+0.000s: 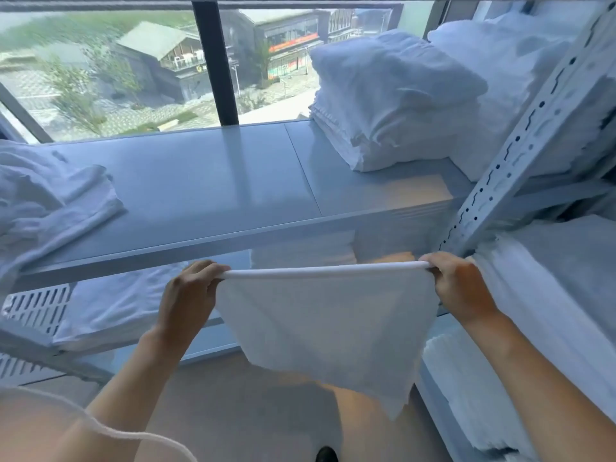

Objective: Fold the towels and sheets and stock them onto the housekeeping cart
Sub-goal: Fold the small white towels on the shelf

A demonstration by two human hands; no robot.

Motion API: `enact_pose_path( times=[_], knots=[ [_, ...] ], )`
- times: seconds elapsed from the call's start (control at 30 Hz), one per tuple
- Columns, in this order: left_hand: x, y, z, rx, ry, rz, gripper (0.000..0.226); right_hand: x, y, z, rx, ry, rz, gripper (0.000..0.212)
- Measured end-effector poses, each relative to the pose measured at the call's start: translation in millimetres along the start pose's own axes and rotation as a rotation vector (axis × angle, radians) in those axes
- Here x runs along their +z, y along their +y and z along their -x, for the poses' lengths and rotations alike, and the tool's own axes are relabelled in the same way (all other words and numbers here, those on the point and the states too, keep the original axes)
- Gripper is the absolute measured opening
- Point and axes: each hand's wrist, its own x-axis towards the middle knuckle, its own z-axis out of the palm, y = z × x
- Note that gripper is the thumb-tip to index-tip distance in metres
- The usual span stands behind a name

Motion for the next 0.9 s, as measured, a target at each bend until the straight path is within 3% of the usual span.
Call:
enact_pose_path(
  times=[0.13,0.53,0.77,0.9],
  knots=[
    [-11,-5,-10,-0.072,0.019,-0.059,0.029,22,7,-37,-0.059,-0.041,-0.085,0.014],
    [-27,-79,-33,-0.239,0.119,-0.151,0.023,98,-40,-159,-0.238,-0.076,-0.131,0.006],
    [-5,-149,-76,-0.305,0.156,-0.12,0.02,140,-67,-230,-0.225,-0.063,-0.06,0.023],
    [17,-186,-111,-0.312,0.124,-0.168,0.034,172,-80,-267,-0.155,-0.084,0.003,0.036]
  ],
)
